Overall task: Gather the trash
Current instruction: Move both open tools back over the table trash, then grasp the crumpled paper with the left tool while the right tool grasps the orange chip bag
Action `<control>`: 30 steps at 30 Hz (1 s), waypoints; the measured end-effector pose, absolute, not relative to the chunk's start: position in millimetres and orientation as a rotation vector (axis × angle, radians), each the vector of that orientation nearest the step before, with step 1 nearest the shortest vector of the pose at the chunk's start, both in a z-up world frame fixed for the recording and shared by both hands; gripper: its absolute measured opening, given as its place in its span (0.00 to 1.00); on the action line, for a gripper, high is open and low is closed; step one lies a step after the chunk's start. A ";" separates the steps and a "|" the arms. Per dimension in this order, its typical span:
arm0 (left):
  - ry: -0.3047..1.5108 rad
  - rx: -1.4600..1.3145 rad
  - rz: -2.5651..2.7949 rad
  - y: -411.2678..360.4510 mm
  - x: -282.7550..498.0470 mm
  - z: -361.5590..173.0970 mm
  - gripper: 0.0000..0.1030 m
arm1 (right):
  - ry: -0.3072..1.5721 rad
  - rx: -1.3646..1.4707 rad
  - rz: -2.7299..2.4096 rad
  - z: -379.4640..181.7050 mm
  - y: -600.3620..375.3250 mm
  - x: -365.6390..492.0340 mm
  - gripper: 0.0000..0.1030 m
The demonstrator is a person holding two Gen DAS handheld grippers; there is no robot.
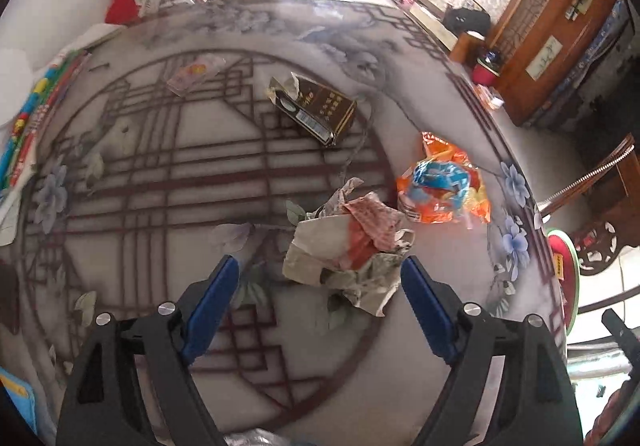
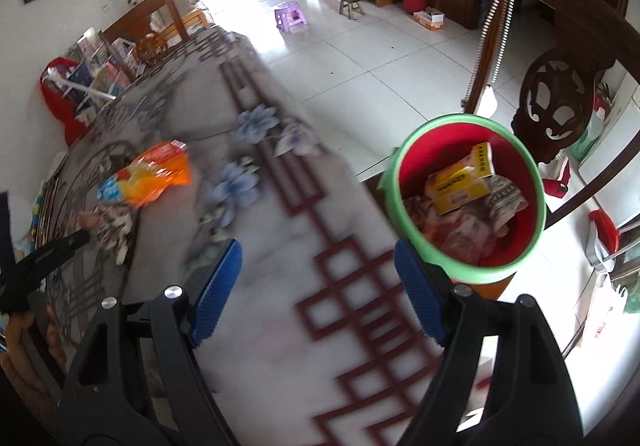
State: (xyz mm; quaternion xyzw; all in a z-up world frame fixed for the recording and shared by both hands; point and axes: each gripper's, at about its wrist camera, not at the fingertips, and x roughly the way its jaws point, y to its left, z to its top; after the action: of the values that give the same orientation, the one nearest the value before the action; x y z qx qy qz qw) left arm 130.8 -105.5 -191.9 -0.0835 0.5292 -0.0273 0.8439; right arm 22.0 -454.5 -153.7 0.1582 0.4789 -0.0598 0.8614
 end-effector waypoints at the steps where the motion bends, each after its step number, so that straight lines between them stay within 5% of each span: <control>1: 1.124 -0.186 -0.077 -105.3 134.1 -194.2 0.77 | 1.006 0.328 -0.122 -153.1 -447.5 20.5 0.74; 6: 1.135 -0.157 -0.181 -114.9 150.4 -207.8 0.75 | 1.006 0.298 -0.127 -149.2 -414.0 7.9 0.74; 9: 1.188 -0.167 -0.226 -116.3 152.7 -217.3 0.46 | 1.000 0.302 -0.138 -146.2 -404.2 0.7 0.74; 12: 1.183 -0.208 -0.255 -105.9 146.4 -215.6 0.38 | 0.997 0.306 -0.153 -145.3 -397.0 -3.7 0.74; 25: 1.157 -0.192 -0.139 -18.4 80.4 -206.8 0.38 | 1.043 0.332 -0.028 -159.2 -332.0 64.2 0.75; 30: 1.157 -0.221 -0.105 -3.3 73.5 -212.6 0.48 | 1.041 0.501 -0.017 -160.4 -316.6 131.9 0.78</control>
State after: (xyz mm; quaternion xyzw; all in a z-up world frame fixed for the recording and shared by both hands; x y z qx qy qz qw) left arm 73.5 -3.3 -212.6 -0.1040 0.5454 -0.0495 0.8302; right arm 131.9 -316.6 -160.4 0.2366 0.4920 -0.0079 0.8378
